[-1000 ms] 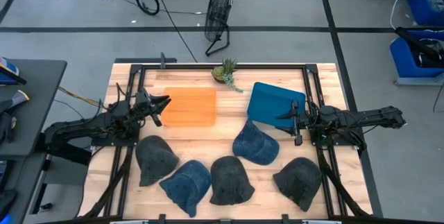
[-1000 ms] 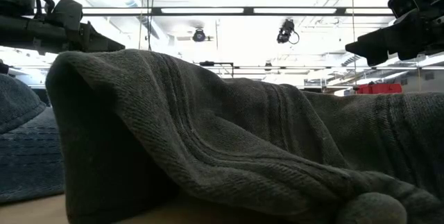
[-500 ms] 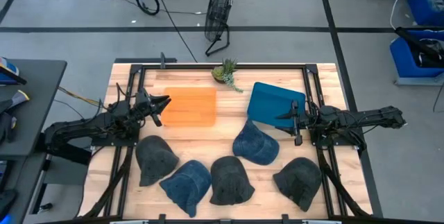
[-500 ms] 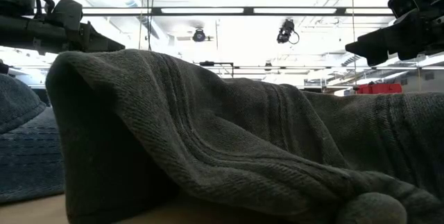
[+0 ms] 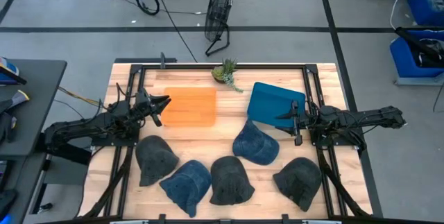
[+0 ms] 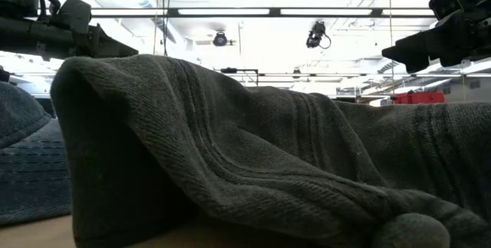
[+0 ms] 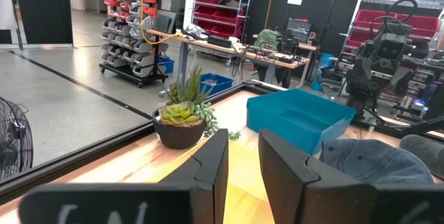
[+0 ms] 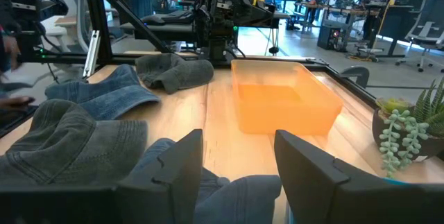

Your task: Pick & Place hat

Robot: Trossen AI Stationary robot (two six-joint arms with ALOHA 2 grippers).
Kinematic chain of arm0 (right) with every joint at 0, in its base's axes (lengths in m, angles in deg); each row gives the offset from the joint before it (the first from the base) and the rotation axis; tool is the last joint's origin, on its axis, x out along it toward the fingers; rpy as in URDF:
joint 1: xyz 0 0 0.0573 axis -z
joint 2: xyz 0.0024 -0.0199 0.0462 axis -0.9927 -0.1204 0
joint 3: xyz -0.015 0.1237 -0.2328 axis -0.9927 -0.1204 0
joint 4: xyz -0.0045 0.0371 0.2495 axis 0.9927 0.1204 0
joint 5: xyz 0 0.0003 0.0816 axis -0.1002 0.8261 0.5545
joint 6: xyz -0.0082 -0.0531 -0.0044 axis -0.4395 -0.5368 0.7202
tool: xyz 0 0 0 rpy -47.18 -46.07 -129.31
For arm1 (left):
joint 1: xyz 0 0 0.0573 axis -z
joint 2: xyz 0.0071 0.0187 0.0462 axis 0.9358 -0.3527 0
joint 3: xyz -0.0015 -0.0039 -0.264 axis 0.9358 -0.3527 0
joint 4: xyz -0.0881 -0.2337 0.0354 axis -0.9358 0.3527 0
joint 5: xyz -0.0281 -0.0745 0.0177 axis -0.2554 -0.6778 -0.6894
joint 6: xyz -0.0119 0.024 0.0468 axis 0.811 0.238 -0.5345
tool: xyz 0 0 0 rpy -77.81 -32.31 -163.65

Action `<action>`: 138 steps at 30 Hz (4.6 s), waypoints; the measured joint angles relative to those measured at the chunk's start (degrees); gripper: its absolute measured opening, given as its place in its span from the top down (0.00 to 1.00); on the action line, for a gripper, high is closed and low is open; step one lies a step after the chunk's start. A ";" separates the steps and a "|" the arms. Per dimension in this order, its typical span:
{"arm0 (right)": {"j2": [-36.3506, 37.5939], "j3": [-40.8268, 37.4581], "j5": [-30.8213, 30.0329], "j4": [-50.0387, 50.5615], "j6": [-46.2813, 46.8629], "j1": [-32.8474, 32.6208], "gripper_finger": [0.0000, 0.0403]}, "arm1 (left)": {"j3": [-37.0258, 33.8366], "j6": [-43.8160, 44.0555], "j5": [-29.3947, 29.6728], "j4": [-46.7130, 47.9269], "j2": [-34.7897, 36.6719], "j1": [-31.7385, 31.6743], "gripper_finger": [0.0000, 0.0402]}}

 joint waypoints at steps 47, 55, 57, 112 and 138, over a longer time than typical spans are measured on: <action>0.00 0.00 -0.02 0.02 0.00 0.00 0.54 | 0.79 3.41 -3.90 -0.37 -0.04 0.02 0.79; 0.00 0.00 0.00 0.02 0.00 0.02 0.54 | 11.80 -3.31 -11.47 3.28 -0.08 0.02 0.73; 0.01 0.00 -0.01 0.01 0.00 0.01 0.54 | 14.93 -4.77 -11.59 6.81 -0.24 0.02 0.68; 0.02 0.02 -14.70 -13.55 16.68 0.26 0.54 | 17.88 -5.95 -11.52 12.57 -2.29 0.00 0.55; -49.65 44.28 4.14 29.17 47.61 -0.27 0.54 | 27.70 -2.26 -11.02 9.90 -19.83 0.00 0.55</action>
